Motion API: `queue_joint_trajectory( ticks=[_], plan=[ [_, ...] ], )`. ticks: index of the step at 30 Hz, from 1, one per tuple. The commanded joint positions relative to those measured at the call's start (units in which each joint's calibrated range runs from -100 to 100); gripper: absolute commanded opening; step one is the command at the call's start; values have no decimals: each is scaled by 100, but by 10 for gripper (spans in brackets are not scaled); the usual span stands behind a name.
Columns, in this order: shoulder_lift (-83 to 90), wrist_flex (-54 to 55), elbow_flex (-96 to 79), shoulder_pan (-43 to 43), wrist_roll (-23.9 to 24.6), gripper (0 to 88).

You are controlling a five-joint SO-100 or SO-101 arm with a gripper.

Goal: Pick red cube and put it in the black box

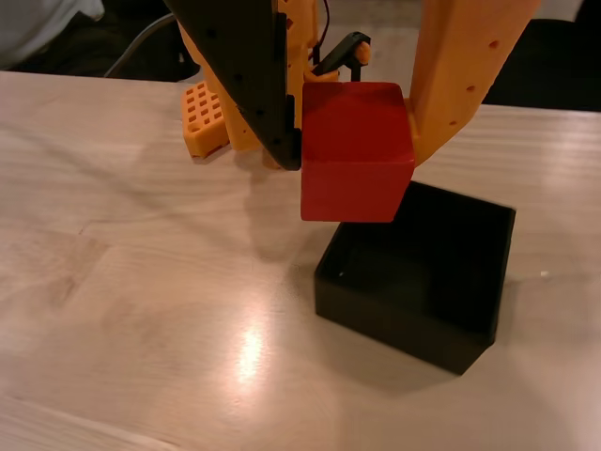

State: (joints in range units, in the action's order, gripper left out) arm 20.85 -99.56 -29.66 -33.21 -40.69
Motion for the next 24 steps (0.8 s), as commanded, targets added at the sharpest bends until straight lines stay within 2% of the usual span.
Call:
queue_joint_trajectory(
  ticks=[1, 16, 24],
  plan=[
    [263, 46, 79, -491, -121, 36],
    [255, 521, -328, -1235, -60, 36],
    [255, 931, -355, -1235, 257, 36]
  ],
)
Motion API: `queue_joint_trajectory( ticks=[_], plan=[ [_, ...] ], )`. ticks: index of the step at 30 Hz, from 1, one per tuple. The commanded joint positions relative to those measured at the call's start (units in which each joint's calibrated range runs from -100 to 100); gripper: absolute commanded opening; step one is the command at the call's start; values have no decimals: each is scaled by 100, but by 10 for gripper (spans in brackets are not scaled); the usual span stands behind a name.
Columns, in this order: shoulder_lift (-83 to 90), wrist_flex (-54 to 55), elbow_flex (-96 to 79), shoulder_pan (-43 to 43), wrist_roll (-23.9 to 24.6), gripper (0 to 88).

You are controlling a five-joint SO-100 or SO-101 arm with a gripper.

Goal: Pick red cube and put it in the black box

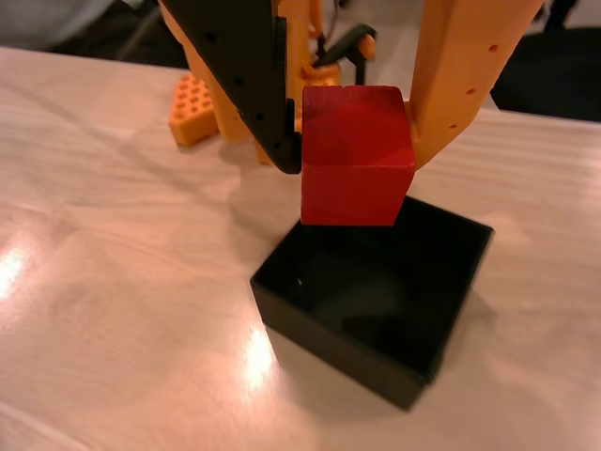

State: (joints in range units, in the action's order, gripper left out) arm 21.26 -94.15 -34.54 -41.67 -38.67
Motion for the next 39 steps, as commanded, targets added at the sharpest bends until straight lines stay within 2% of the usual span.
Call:
queue_joint_trajectory(
  ticks=[1, 17, 26, 34, 39],
  plan=[
    [213, 447, 69, -404, 92, 36],
    [238, 406, -239, -534, 128, 39],
    [255, 397, -248, -534, 268, 269],
    [305, 373, 24, -250, 329, 281],
    [305, -520, 1246, 126, 329, 278]
  ],
)
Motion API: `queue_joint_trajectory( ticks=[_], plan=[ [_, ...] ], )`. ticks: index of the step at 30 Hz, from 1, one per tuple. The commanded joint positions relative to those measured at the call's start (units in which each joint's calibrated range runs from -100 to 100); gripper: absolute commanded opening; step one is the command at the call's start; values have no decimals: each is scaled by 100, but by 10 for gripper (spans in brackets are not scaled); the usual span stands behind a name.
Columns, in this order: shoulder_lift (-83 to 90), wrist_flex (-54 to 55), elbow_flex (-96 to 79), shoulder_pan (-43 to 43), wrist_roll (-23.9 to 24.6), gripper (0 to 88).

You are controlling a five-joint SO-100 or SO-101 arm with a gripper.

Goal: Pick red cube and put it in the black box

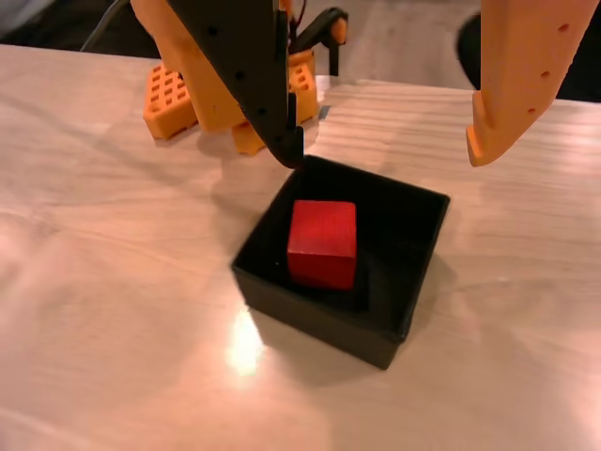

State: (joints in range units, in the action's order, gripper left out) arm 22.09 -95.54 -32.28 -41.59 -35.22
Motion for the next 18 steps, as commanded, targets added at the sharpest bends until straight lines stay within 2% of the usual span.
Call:
queue_joint_trajectory(
  ticks=[1, 4, 11, 18],
  plan=[
    [239, -446, 1246, 248, 8, 278],
    [364, -413, 1599, 869, 215, 278],
    [1250, -372, 866, 2296, 233, 254],
    [2745, 1086, -1071, 3822, 921, 144]
  ],
)
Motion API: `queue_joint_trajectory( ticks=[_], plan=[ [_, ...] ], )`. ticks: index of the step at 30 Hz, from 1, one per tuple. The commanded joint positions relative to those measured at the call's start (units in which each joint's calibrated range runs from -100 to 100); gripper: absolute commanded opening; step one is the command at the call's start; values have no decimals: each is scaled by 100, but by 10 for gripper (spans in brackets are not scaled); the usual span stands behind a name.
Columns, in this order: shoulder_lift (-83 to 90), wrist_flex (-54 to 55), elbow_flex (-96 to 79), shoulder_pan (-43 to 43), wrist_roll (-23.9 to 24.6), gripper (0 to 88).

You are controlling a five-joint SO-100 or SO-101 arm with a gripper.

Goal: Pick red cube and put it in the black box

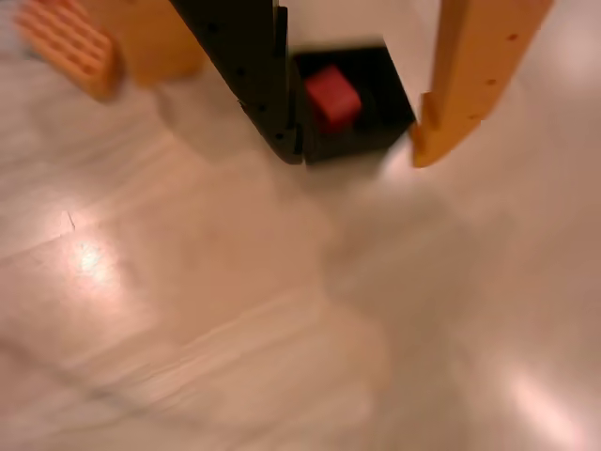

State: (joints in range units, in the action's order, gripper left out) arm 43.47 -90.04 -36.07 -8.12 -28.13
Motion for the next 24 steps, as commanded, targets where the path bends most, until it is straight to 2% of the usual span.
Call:
queue_joint_trajectory(
  ticks=[1, 5, 9, 15, 17, 21, 24],
  plan=[
    [816, 748, -1017, 597, 334, 134],
    [1526, 1445, -2157, 950, 821, 82],
    [2094, 2010, -3126, 1042, 1388, 75],
    [2737, 2403, -4067, 1050, 2788, 65],
    [2913, 2509, -4293, 1096, 2916, 61],
    [3238, 2599, -4664, 1157, 2904, 10],
    [3531, 2608, -4909, 1157, 2916, 9]
  ],
)
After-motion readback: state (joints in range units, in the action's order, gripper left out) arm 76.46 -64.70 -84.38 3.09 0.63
